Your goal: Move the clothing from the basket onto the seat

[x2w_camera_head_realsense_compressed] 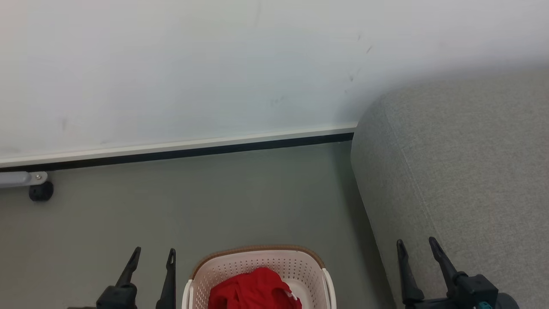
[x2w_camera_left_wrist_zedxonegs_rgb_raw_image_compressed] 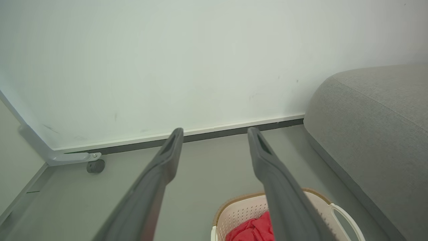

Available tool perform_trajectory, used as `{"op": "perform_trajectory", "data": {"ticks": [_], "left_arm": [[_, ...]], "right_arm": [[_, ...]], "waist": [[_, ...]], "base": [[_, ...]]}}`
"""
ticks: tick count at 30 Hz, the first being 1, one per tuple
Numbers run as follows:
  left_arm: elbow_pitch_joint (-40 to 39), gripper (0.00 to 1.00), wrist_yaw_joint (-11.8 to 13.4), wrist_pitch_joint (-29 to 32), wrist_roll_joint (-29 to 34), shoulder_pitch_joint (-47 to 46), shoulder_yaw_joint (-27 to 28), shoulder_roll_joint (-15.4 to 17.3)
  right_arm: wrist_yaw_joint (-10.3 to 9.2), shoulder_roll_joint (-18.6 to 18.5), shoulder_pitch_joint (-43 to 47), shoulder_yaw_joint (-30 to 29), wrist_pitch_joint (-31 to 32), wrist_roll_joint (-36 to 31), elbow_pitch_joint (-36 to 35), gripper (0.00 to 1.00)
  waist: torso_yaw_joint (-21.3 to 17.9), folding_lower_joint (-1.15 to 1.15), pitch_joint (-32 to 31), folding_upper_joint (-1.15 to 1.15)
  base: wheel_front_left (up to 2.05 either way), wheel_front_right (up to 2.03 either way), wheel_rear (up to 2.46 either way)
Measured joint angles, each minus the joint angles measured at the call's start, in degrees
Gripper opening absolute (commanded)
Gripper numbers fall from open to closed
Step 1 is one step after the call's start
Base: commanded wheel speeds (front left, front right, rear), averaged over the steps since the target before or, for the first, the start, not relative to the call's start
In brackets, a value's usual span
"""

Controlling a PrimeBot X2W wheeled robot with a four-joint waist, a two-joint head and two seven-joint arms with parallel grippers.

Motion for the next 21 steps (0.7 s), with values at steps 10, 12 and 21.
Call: {"op": "perform_trajectory", "data": {"ticks": [10, 12, 21], "left_arm": [[0.9, 1.00, -3.0, 0.0, 2.3, -3.8, -3.3, 0.8], [1.6, 1.00, -3.5, 0.0, 3.1, -4.8, -4.3, 0.8], [7.4, 1.00, -6.0, 0.8, 5.5, -11.2, -8.9, 0.1]], "right_arm": [[-0.23, 0.0, -2.8, -2.3, 0.0, -0.9, -3.3, 1.00], [-0.49, 0.0, -3.3, -2.7, 0.0, -1.6, -4.1, 1.00], [-0.55, 0.0, -6.3, -4.5, 0.0, -3.4, -9.6, 1.00]], "waist": [[-0.6, 0.01, 6.7, 0.00], [-0.9, 0.01, 8.1, 0.00], [-3.1, 0.01, 15.0, 0.01]], "base": [[0.00, 0.00, 0.00], [0.00, 0.00, 0.00], [0.00, 0.00, 0.00]]}}
